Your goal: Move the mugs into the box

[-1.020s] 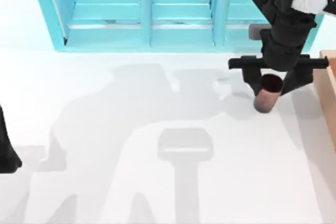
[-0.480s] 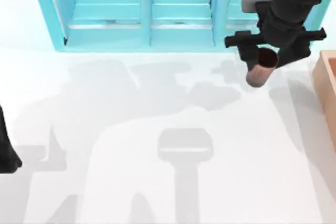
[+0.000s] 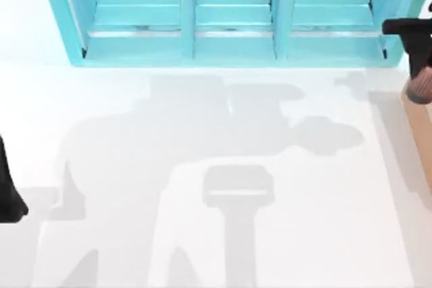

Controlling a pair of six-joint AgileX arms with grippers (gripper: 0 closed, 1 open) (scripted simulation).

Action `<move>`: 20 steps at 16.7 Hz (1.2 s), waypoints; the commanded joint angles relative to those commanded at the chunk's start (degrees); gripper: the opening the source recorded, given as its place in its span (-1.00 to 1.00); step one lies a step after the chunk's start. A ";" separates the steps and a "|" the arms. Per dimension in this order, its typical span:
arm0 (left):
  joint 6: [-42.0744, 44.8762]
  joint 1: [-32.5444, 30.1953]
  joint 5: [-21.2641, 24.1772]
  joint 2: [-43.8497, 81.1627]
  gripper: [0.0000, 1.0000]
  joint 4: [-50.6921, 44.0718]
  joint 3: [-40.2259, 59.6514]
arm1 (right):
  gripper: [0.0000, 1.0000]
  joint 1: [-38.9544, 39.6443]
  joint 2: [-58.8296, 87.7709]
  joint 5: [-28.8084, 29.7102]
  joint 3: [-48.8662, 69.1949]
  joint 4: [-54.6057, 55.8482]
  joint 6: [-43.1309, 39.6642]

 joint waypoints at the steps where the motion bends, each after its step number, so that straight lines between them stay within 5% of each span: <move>1: 0.00 0.00 0.00 0.00 1.00 0.00 0.00 | -1.00 -0.49 -0.13 0.05 0.01 -0.50 -0.11; 7: 0.00 0.00 0.00 0.00 1.00 0.00 0.00 | -1.00 -1.24 -0.79 0.13 -0.99 -0.31 -0.93; 15: 0.00 0.00 0.00 0.00 1.00 0.00 0.00 | -1.00 -20.24 -18.52 1.15 -16.31 -0.28 -20.28; 20: 0.00 0.00 0.00 0.00 1.00 0.00 0.00 | -1.00 -22.59 -20.83 1.32 -18.54 -0.32 -22.64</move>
